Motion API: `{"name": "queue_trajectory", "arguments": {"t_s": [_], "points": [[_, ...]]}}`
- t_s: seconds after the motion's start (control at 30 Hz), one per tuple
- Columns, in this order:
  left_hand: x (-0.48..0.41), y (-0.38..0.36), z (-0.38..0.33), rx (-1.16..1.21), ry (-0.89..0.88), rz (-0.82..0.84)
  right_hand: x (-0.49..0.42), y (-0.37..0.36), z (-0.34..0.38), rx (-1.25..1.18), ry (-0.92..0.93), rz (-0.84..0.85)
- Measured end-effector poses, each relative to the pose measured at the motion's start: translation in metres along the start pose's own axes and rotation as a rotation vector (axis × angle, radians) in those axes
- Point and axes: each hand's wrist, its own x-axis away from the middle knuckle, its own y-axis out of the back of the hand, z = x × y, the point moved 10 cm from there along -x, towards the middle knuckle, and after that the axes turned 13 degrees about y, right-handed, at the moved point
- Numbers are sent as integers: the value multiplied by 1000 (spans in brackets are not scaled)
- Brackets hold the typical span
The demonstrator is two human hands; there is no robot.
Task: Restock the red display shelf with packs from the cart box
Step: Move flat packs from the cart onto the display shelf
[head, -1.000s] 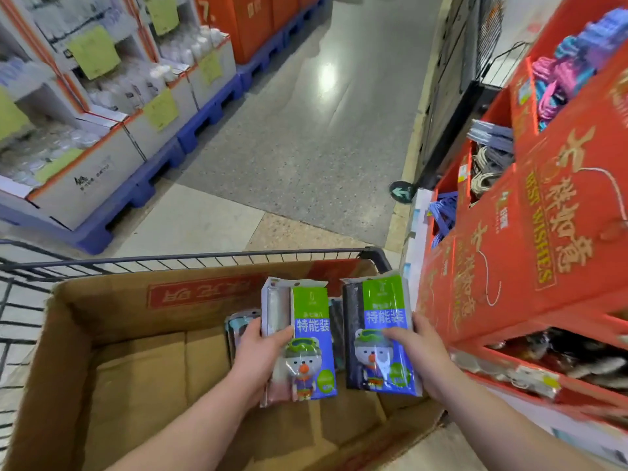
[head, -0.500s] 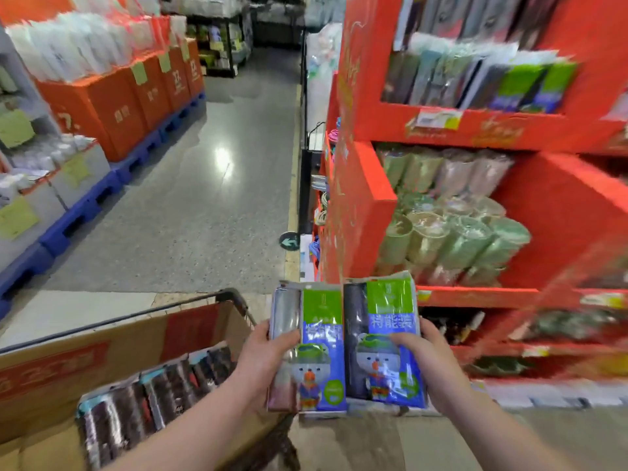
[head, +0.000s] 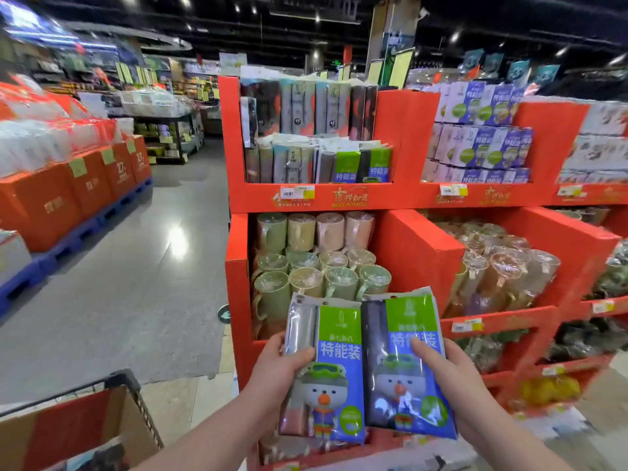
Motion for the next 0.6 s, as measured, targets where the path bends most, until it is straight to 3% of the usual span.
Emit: {"name": "queue_trajectory", "arguments": {"t_s": [0.6], "points": [[-82,-79,-173,13,-238,139,-163,-6,125,-10,257,-2]]}}
